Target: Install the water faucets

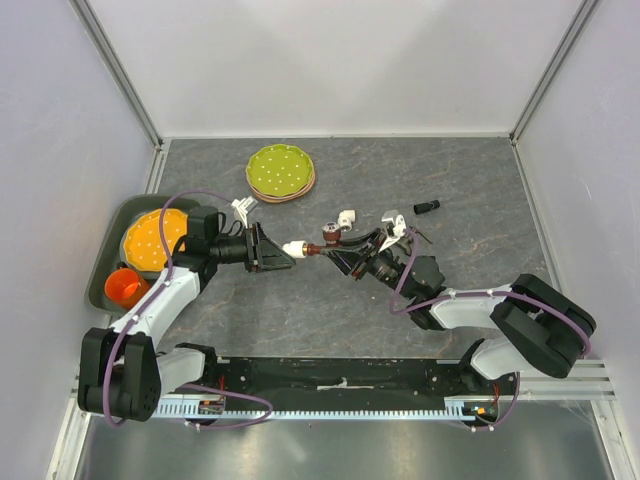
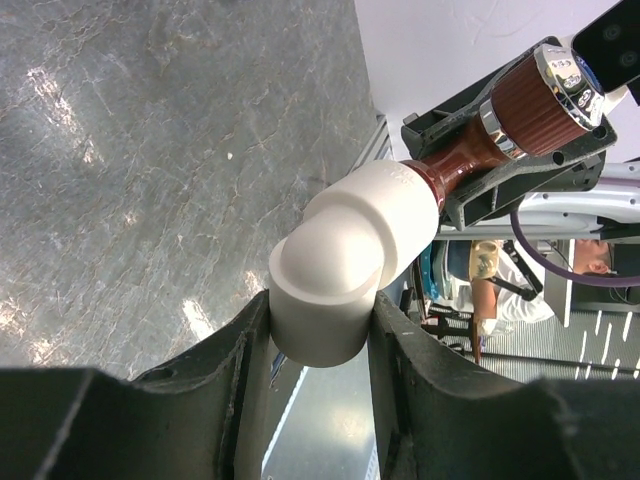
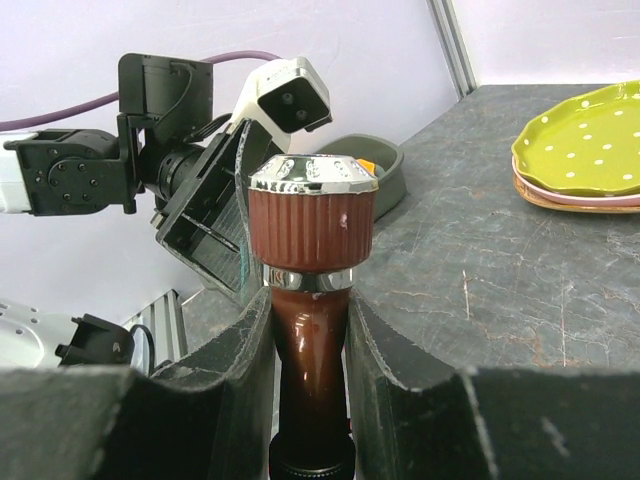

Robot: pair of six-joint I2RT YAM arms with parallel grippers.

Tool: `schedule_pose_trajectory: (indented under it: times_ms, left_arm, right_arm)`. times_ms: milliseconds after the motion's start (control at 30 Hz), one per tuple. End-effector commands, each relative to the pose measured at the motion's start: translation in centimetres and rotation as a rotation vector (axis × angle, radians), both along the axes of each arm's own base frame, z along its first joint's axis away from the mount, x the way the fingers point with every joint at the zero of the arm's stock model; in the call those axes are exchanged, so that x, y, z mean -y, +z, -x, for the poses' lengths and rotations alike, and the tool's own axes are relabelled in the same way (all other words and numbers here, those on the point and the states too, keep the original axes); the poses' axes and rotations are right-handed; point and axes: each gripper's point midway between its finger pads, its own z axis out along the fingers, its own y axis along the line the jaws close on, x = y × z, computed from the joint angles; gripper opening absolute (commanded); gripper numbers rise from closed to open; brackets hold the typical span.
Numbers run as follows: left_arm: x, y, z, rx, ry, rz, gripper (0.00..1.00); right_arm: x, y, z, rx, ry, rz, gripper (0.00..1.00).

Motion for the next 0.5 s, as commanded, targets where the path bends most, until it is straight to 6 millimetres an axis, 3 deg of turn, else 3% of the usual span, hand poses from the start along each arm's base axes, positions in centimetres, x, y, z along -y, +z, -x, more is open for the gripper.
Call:
schedule_pose_trajectory:
  times_ms: [0, 233, 467]
  left_arm:
    - [0.6, 2.6, 1.1, 0.063, -0.086, 0.083, 0.02]
    - [0.9, 4.0, 1.2, 0.137, -0.058, 0.092, 0.02]
    - [3.3, 4.5, 2.4, 0.160, -0.040, 0.118, 0.02]
  right_arm:
    - [1.9, 11.6, 3.8, 0.323, 0.075, -0.349, 0.00]
    - [2.1, 12.0, 4.3, 0.283, 0.103, -0.384, 0.00]
    - [2.5, 12.6, 5.0, 0.275, 0.116, -0.411, 0.00]
